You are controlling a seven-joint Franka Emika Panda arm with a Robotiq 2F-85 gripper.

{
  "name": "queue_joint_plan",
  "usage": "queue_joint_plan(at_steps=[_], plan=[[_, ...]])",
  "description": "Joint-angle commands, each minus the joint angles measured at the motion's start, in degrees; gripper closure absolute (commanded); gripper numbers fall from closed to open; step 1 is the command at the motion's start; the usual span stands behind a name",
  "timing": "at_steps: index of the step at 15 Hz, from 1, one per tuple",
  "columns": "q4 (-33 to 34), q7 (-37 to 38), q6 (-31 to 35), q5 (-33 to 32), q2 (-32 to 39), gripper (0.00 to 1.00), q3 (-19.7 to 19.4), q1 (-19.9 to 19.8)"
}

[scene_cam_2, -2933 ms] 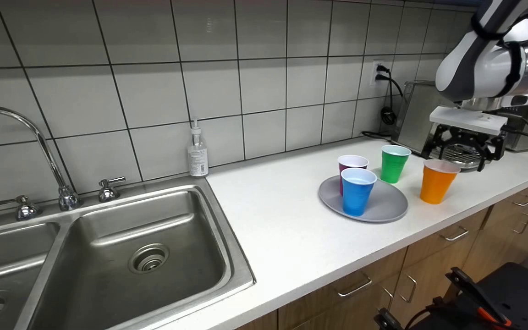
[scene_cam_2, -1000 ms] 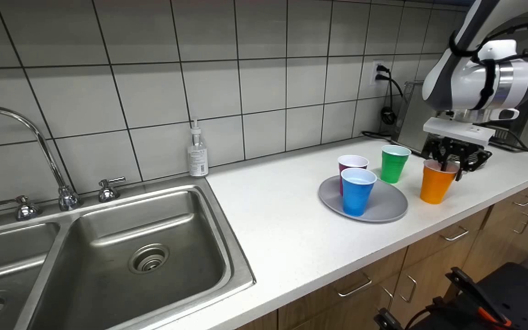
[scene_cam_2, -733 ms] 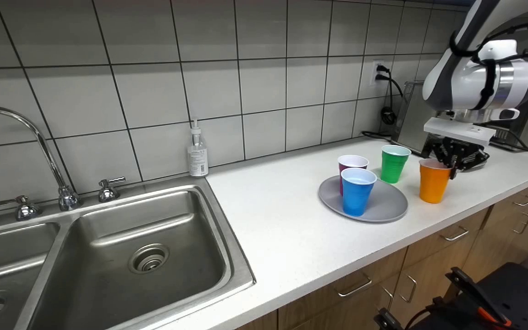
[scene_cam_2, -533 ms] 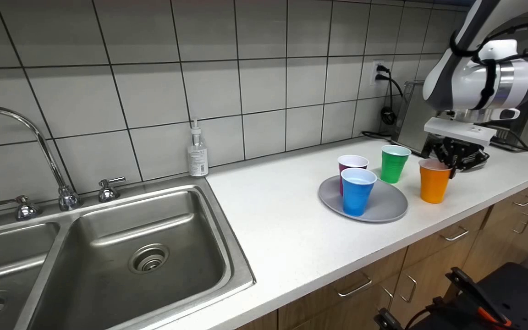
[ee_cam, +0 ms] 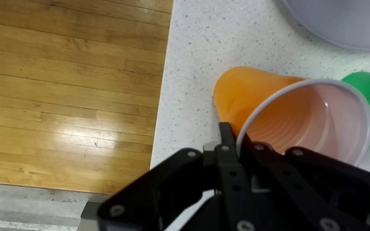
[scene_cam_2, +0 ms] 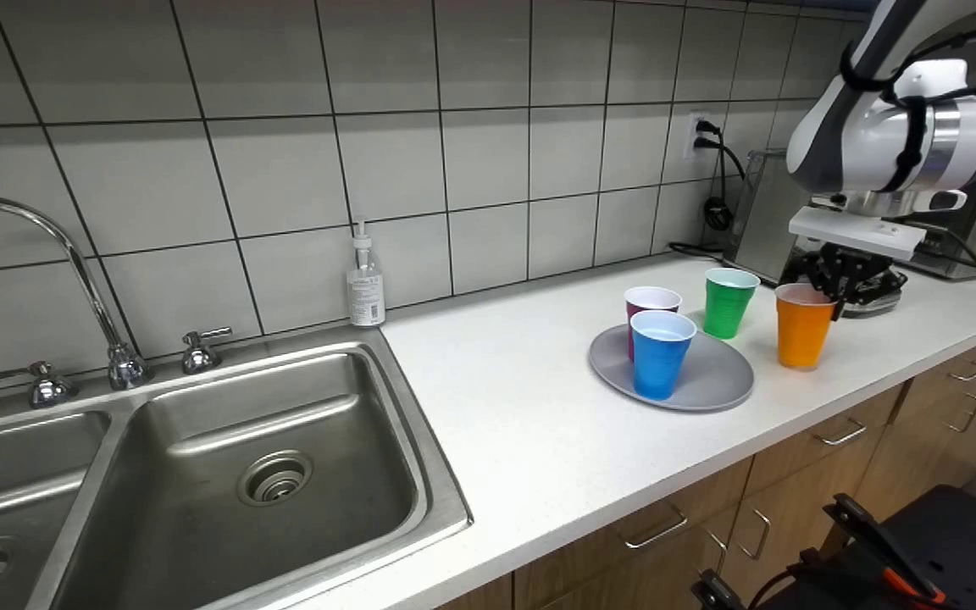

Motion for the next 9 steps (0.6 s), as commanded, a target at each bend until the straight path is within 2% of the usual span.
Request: queue_joint_plan(at_steps=[1,9], plan=[[-3.4,-2.1,-2.2,-1.9,-6.4,0.99,-0.5,0.3],[-10.1,0.9,-2.4,-7.3,-15.3,0.99,1.2,0.5]])
